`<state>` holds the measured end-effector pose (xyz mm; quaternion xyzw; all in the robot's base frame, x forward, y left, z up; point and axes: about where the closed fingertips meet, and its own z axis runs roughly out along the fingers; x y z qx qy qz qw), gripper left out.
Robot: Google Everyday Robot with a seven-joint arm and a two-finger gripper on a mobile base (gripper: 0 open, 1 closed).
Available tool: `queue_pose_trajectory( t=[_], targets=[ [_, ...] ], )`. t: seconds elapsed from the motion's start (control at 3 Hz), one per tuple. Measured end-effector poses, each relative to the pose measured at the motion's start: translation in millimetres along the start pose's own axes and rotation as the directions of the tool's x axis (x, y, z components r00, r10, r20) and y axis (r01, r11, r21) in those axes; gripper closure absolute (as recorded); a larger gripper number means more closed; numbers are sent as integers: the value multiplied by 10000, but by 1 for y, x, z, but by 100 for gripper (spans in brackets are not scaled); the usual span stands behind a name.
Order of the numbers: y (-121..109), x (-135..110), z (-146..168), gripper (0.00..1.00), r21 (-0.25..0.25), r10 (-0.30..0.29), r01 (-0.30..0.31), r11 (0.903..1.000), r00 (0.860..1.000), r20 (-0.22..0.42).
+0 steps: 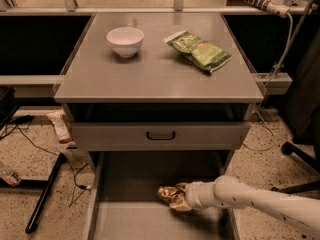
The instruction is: Place orange can into middle drawer
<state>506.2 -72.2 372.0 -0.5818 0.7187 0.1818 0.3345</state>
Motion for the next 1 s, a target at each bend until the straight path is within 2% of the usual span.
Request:
queue_pose_trajectory(
  t=[0.33,0.67,1.0],
  targets=[
    [0,0,0,11,-1,0,0,10000,10000,0],
    [0,0,0,0,-2,0,0,10000,10000,1],
    [0,0,0,0,-2,0,0,10000,10000,1]
  ],
)
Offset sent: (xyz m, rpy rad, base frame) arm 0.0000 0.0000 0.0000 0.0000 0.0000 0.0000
